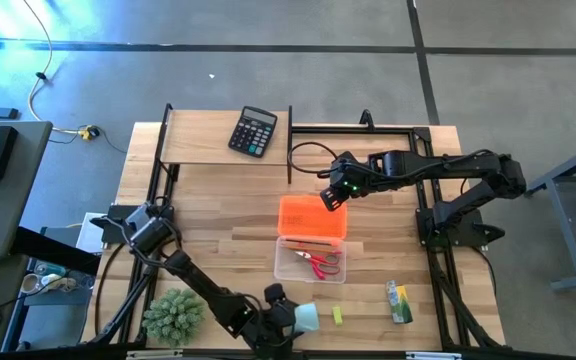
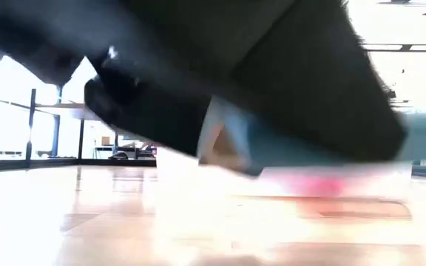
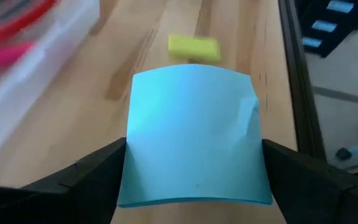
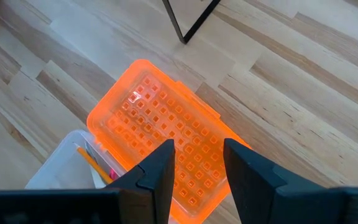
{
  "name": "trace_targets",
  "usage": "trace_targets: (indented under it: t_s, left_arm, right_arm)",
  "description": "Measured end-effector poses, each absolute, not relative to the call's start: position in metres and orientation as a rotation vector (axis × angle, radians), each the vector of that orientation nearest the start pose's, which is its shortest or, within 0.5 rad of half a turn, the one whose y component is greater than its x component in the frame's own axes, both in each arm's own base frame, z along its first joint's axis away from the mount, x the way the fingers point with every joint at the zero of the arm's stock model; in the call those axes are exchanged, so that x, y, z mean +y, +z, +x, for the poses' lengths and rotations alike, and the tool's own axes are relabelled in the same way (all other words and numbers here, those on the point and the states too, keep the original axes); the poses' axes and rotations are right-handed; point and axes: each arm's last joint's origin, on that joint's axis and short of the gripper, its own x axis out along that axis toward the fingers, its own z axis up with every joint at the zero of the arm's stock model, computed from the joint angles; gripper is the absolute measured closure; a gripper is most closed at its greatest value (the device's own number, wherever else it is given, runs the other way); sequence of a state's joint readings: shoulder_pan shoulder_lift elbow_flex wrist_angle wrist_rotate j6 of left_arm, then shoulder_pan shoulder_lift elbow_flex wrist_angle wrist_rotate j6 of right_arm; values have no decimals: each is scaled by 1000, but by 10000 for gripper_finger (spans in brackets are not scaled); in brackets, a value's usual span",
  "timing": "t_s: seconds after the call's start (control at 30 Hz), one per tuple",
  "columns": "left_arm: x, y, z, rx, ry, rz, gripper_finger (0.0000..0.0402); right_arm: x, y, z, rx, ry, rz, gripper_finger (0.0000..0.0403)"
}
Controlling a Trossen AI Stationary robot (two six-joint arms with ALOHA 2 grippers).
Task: Pack school essentials
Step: Put the sticky note into the supply box
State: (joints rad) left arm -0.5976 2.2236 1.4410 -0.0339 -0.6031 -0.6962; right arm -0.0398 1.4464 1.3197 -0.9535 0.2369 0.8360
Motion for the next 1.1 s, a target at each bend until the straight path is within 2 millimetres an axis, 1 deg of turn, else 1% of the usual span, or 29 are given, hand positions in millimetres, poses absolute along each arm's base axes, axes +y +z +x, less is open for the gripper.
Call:
trace_targets:
  t_s: [0.2,0.27,0.43,0.6,0.77,0.93,1.1]
  left_arm:
    - [-239,140,386,614,235,-145,63]
    - [-235,148,388,593,237,-140,63]
    - [-221,174,389,579,246,-74,63]
    - [-200,192,389,611,278,34,63]
    - [-171,190,393,715,312,139,63]
    - [-143,183,396,876,226,185,63]
    - [-126,180,399,951,169,196,63]
  right_arm:
    - [-18,309,283,902,-678,641,274]
    - [-18,309,282,906,-680,640,274]
    - [-18,309,281,912,-682,639,274]
    - [-18,309,281,915,-683,639,274]
    - [-18,308,280,927,-684,640,274]
    - [-17,308,280,943,-670,653,274]
    - [-17,308,279,944,-674,668,274]
